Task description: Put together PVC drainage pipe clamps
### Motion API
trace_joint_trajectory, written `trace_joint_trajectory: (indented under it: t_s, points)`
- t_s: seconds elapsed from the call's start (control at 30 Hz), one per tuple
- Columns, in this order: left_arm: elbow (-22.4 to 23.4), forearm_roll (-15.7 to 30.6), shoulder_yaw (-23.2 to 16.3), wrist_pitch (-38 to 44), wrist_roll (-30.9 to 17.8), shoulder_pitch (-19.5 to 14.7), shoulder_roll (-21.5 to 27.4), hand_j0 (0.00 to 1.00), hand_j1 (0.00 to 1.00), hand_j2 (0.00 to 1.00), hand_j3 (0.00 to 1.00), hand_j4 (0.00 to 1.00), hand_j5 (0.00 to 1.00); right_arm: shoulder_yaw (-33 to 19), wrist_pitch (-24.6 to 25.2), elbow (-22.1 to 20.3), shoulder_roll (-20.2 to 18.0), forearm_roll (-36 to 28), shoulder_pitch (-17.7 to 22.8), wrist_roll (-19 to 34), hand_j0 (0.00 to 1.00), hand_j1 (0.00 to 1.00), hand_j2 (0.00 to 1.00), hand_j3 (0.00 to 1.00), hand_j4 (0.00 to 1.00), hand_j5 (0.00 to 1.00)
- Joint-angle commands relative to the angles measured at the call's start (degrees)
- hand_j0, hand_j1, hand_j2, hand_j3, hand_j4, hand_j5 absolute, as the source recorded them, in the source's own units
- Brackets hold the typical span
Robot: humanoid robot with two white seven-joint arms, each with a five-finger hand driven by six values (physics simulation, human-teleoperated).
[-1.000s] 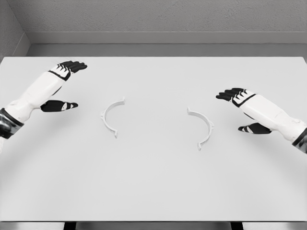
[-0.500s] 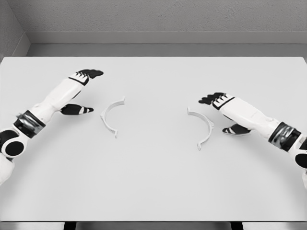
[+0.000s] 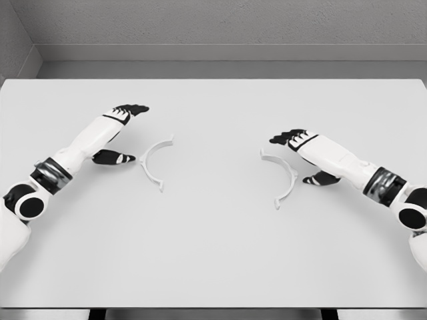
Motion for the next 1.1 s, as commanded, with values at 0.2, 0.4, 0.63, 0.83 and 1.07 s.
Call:
trace_joint_trajectory:
  t_s: [0.2,0.4,0.63,0.83,1.07]
  points:
    - [1.7,0.3,0.0,0.0,0.0,-0.4,-0.8,1.0,1.0,1.0,1.0,1.0,1.0,1.0,0.1,-0.2,0.7,-0.3,-0.4,0.1,1.0,1.0,1.0,1.0,1.0,1.0]
    - [1.8,0.3,-0.1,0.0,0.0,-0.4,-1.6,1.0,1.0,1.0,1.0,1.0,1.0,1.0,0.1,-3.3,0.6,-0.3,-0.3,0.3,1.0,1.0,1.0,1.0,1.0,1.0]
    - [1.9,0.3,-0.4,0.0,0.0,-0.4,-2.0,1.0,1.0,1.0,1.0,1.0,1.0,1.0,0.1,-3.7,0.7,-0.3,-0.4,0.3,1.0,1.0,1.0,1.0,1.0,1.0]
    - [1.8,0.2,-0.8,0.0,0.0,-0.4,-2.6,1.0,1.0,1.0,1.0,1.0,1.0,1.2,0.1,-3.5,1.0,-0.3,-0.4,0.4,1.0,1.0,1.0,1.0,1.0,1.0]
    - [1.8,0.2,-1.1,0.0,0.0,-0.7,-3.3,1.0,1.0,1.0,1.0,1.0,1.0,1.2,0.1,-3.5,0.9,-0.2,-0.4,0.3,1.0,1.0,1.0,1.0,1.0,1.0]
